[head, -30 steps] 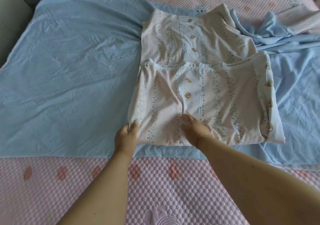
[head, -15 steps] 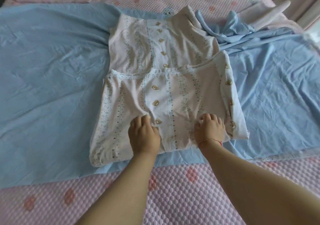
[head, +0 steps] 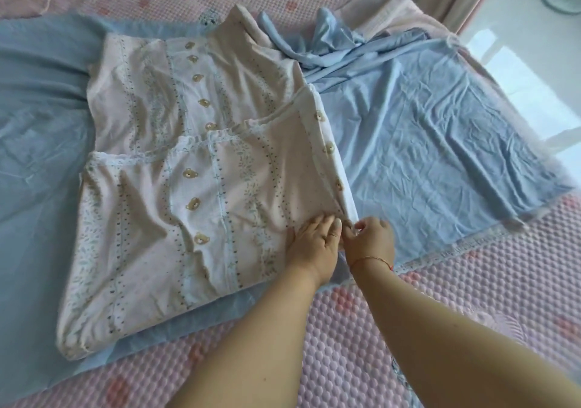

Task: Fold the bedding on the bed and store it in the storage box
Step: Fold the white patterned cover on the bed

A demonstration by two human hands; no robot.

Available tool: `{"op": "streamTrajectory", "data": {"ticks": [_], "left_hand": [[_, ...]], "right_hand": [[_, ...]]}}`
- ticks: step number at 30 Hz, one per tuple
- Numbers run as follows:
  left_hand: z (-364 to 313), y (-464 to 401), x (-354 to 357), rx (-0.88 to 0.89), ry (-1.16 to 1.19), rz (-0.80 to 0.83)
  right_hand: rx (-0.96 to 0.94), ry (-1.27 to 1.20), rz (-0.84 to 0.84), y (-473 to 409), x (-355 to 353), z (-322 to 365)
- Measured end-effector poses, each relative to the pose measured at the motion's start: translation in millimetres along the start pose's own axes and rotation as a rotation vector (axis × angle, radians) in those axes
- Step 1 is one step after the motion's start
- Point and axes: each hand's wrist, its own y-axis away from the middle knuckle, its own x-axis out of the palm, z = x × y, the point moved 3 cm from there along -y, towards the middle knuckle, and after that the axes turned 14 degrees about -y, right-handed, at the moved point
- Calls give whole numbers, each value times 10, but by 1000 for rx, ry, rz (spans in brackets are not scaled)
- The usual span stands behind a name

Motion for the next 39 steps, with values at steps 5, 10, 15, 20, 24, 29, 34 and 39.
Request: {"op": "streamTrajectory", "data": {"ticks": [5,10,15,20,24,29,34,39], "left_hand": [[-181,-73,47,-30,61,16],[-207,-122,46,-103,240,-10],[-181,-134,37,-136,480,-110],[-195,-138,33,-193,503,-150],[-252,-21,71,-160,419,-86],[-16,83,112,-236,362,-154],[302,267,73,-338,245,-283],[479,309,135,-370,161,-200]], "right_hand": [[44,-117,82,-79,-91,-230],[57,-268,234,-166,-90,-333],[156,-622,171,-454,-389,-231],[114,-643,72,-651,-503,-81],[345,-524,298,-528,-367,-233],[274,-370,-18,-747,-661,-399],[746,-706,101,-449,-437,-263],[794,-1127,202,-326,-169,-120]]}}
